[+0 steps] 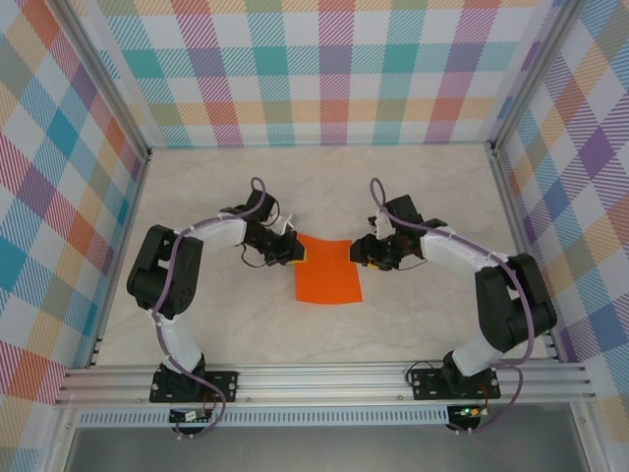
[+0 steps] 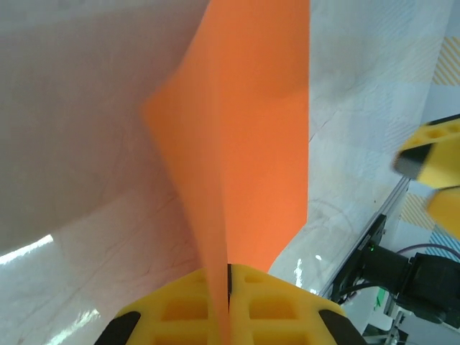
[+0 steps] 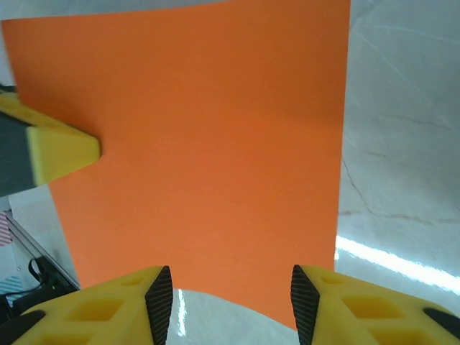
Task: Fold a paper plane with a square sheet of paper (fold left side to right side)
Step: First fold in half a square sheet of paper at the center of the table.
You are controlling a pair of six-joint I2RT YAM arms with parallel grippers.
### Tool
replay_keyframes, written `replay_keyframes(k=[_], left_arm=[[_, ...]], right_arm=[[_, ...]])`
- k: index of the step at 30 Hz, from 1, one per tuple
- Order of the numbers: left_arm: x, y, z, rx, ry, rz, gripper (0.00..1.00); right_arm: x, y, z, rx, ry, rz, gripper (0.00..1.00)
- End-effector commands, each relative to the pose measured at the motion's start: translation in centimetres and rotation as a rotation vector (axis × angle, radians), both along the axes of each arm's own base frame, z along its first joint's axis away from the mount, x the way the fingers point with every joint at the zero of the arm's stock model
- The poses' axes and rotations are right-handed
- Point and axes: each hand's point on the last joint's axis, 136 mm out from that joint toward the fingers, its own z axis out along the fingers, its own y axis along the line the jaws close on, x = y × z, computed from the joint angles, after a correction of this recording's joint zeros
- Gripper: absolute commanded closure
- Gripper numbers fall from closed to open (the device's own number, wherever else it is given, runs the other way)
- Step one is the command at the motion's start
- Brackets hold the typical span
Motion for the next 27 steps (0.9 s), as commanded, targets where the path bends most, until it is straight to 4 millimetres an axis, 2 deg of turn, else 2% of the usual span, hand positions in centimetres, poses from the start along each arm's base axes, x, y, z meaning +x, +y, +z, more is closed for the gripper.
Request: replay_keyframes(k=[1, 3, 8, 12, 18, 23, 27], left_arm=[[0.4, -0.3, 0.0, 0.014, -0.005, -0.019, 0.99], [1.0, -0.4, 0.2, 0.01, -0.016, -0.007, 0.99], [1.8, -0.5, -0.3, 0.038, 0.003, -0.012, 0.99], [2.1, -0.3, -1.0, 0.071, 0.021, -0.005, 0.99], [3.2, -0.2, -1.1, 0.099, 0.009, 0.036, 0.99], [3.2, 0.0, -1.4, 0.123, 0.02, 0.034, 0.98], [3.3, -0.5, -1.0, 0.094, 0.023, 0.035, 0.86]], right_arm=[[1.8, 2.1, -0.2, 0.061, 0.019, -0.023, 0.54], [2.5, 1.9, -1.5, 0.021, 0.036, -0.042, 0.55], [4.5, 2.2, -2.4, -0.013, 0.011, -0.058, 0.56], [5.3, 2.4, -3.1, -0.033, 0.029, -0.046, 0.57], [5.4, 2.2, -3.6, -0.055, 0.035, -0.04, 0.57], [5.1, 1.6, -5.1, -0.103, 0.075, -0.041, 0.57], [4.8, 1.3, -6.2, -0.128, 0.109, -0.048, 0.57]])
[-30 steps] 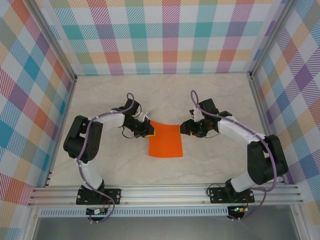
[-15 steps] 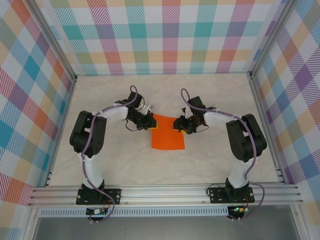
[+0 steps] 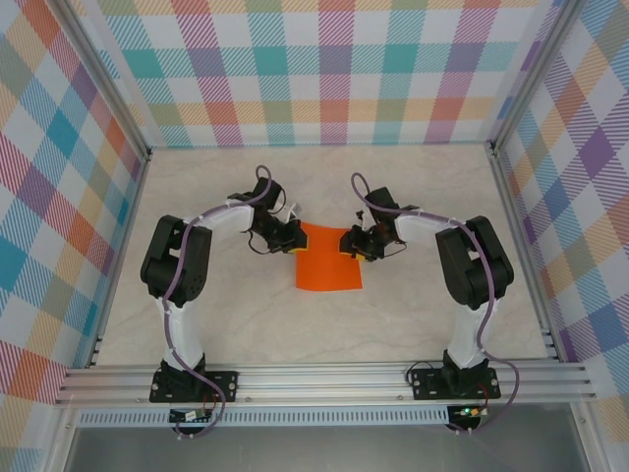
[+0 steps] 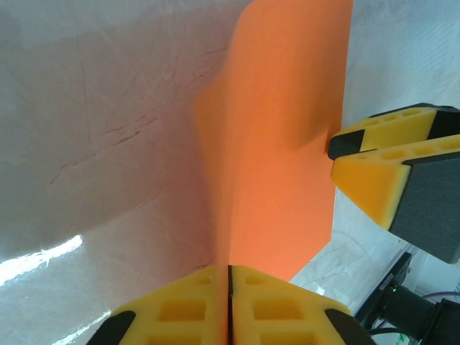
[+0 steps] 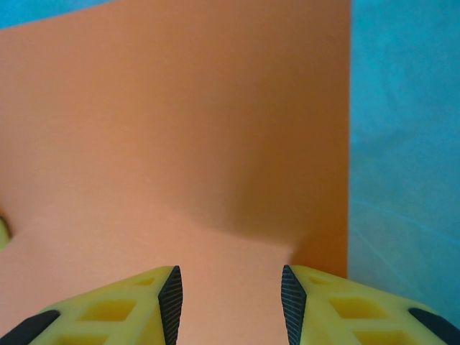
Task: Fold a paper plane with a square sheet of paper (fold left side to right side)
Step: First fold in half a square sheet of paper at the center of the table.
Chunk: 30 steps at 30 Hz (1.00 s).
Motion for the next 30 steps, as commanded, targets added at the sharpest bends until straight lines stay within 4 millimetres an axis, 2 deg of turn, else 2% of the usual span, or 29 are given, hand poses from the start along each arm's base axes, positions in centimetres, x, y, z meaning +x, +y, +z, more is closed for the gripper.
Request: replay_keyframes(k=[1, 5, 13, 20, 25, 30], left_arm=[[-0.2, -0.7, 0.0, -0.019, 0.029, -0.003, 0.81], [0.1, -2.2, 1.4, -0.089, 0.031, -0.002, 0.67], [0.6, -5.1, 3.5, -0.197, 0.032, -0.001, 0.48], [0.8, -6.7, 2.8, -0.215, 0.049, -0.005, 0.46], [1.2, -7.0, 2.3, -0.208, 0.048, 0.006, 0.47], [1.3, -7.1, 2.0, -0.205, 0.052, 0.006, 0.5]], right_arm=[[-0.6, -0.4, -1.3, -0.041, 0.048, 0.007, 0.57], [-1.1, -0.7, -2.2, -0.058, 0.074, 0.007, 0.57], [-1.6, -1.3, -3.1, -0.084, 0.092, 0.012, 0.57], [-1.3, -0.4, -2.8, -0.016, 0.081, -0.002, 0.57], [-0.5, -0.1, -1.8, 0.043, 0.054, -0.019, 0.56], [0.7, -0.3, 1.7, 0.107, -0.009, -0.034, 0.55]])
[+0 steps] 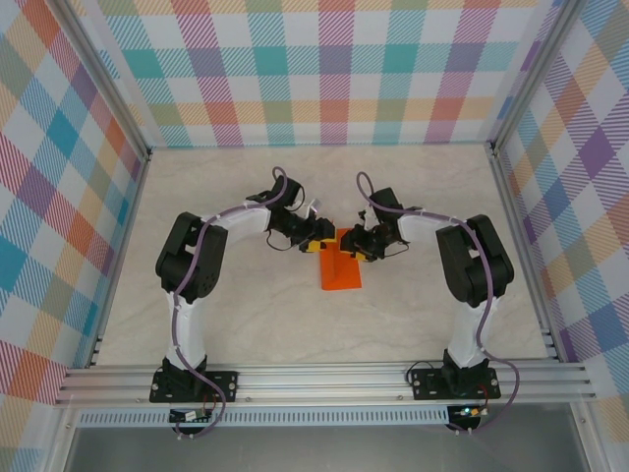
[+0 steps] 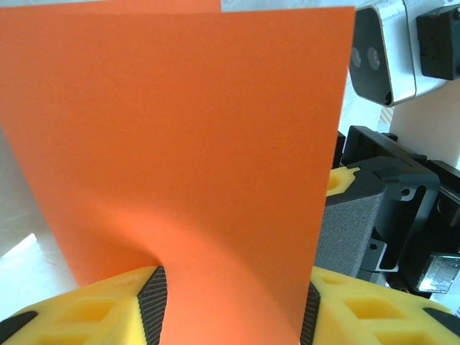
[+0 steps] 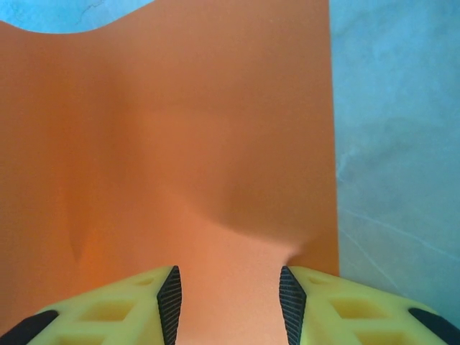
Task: Fold a paper plane with a square sheet of paper (fold left side to right side)
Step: First fold in half a square sheet of paper at the center of the table.
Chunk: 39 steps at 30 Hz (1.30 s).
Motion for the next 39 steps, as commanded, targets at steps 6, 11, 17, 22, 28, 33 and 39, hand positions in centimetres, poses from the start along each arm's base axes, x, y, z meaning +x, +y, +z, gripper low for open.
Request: replay_keyframes(k=[6, 11, 17, 22, 28, 33, 39], left_arm=[[0.6, -0.7, 0.2, -0.019, 0.002, 0.001, 0.5], [0.6, -0.7, 0.3, -0.023, -0.005, -0.001, 0.46], [0.6, -0.8, 0.6, -0.026, -0.01, -0.001, 0.44], [0.6, -0.8, 0.8, -0.028, -0.017, -0.002, 0.43], [0.6, -0.7, 0.8, -0.026, -0.021, 0.0, 0.46], [0.5, -0.8, 0.8, -0.025, -0.02, 0.0, 0.47], [0.5, -0.7, 0.6, -0.022, -0.019, -0.001, 0.48]], right_arm=[[0.6, -1.8, 4.7, 0.069, -0.072, -0.04, 0.48], [-0.2, -1.4, 5.8, 0.123, -0.064, -0.025, 0.45], [-0.5, -1.3, 5.7, 0.181, -0.044, -0.057, 0.44], [0.0, -1.2, 6.5, 0.269, -0.042, -0.086, 0.44], [0.2, -0.2, 6.5, 0.326, -0.023, -0.055, 0.48], [0.4, 0.8, 5.9, 0.334, 0.004, -0.033, 0.52], [0.5, 1.8, 5.1, 0.33, 0.023, -0.018, 0.6]])
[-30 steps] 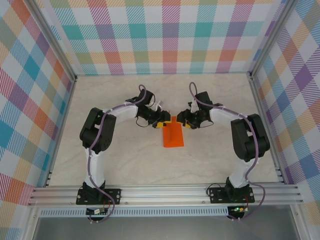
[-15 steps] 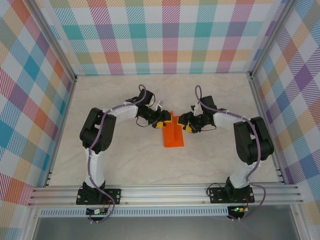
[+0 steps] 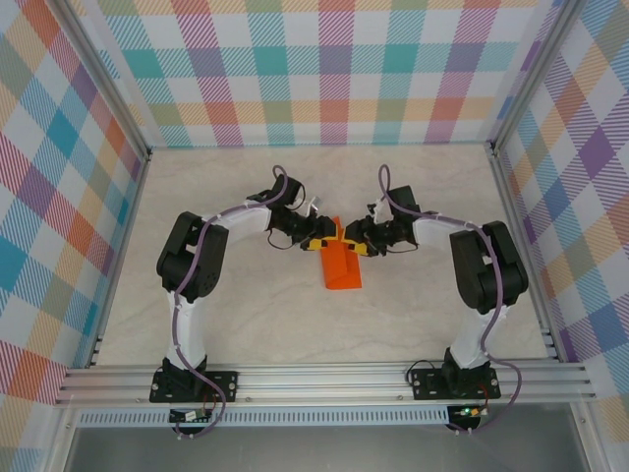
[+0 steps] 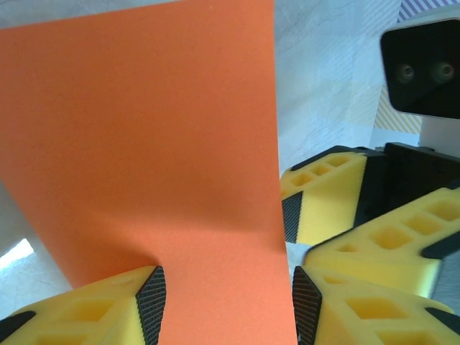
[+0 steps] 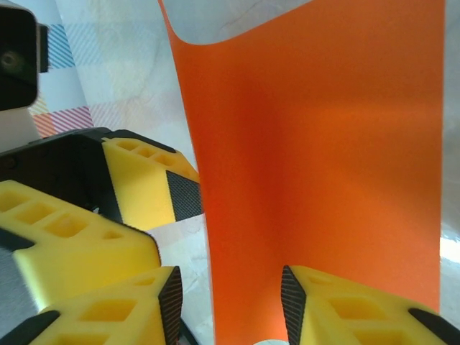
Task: Fold a paper plane with a square sheet of paper (fold left side to right side)
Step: First fold in half a square sheet of paper at the center of the table.
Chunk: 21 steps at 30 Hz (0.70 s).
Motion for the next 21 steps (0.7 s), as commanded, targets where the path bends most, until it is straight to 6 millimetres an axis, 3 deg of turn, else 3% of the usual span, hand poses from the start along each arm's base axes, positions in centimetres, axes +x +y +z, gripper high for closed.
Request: replay_keyframes(k=[1, 12, 17, 21], left_arm=[[-0.1, -0.4, 0.5, -0.011, -0.001, -0.005, 0.48], [-0.3, 0.0, 1.4, -0.003, -0.015, 0.001, 0.48], [-0.9, 2.1, 4.1, 0.058, -0.08, 0.051, 0.4], [-1.8, 4.3, 3.0, 0.161, -0.045, 0.119, 0.38]], right_arm=[[0.4, 1.2, 0.7, 0.037, -0.012, 0.027, 0.62], [0.0, 0.8, 0.1, -0.01, -0.016, 0.038, 1.0], [-0.3, -0.2, -0.5, -0.089, -0.029, 0.03, 1.0], [-0.4, -1.1, -1.2, -0.148, -0.032, 0.013, 1.0]])
